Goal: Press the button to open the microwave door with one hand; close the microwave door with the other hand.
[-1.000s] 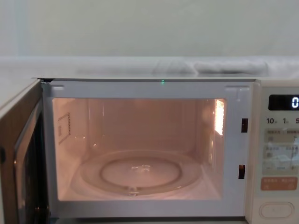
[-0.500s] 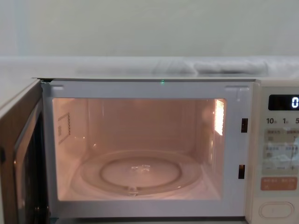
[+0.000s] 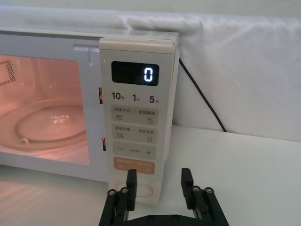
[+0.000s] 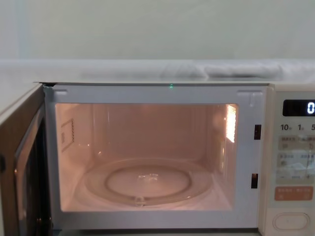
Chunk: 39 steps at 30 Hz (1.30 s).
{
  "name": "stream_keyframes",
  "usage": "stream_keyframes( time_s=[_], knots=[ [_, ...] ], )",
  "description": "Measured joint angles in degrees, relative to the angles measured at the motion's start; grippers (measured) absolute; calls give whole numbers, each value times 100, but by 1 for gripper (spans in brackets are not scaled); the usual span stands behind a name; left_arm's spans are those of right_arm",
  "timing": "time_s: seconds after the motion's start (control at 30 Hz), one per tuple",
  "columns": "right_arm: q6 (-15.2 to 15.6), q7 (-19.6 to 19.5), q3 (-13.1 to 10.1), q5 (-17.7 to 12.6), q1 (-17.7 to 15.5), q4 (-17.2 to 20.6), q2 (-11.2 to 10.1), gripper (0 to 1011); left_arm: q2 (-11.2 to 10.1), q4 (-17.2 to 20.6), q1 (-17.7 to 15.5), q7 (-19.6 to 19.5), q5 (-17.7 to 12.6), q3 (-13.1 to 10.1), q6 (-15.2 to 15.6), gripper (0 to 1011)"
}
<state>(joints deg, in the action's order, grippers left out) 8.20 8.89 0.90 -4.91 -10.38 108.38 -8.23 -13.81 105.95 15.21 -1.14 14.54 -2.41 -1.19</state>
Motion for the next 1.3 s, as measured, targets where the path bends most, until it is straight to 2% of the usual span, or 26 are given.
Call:
stream_keyframes(
  time_s=[0.3, 0.53, 1.2, 1.3],
  knots=[
    [4, -5, 6, 8, 1, -1, 4, 861, 0, 0, 0, 0, 0, 0, 0, 1001],
    [4, -9, 7, 12, 1, 0, 8, 1002, 0, 0, 0, 0, 0, 0, 0, 1001],
    [4, -10, 6, 14, 1, -1, 8, 1002, 0, 0, 0, 0, 0, 0, 0, 1001],
    [4, -10, 6, 14, 1, 0, 8, 1002, 0, 0, 0, 0, 0, 0, 0, 946]
  ],
)
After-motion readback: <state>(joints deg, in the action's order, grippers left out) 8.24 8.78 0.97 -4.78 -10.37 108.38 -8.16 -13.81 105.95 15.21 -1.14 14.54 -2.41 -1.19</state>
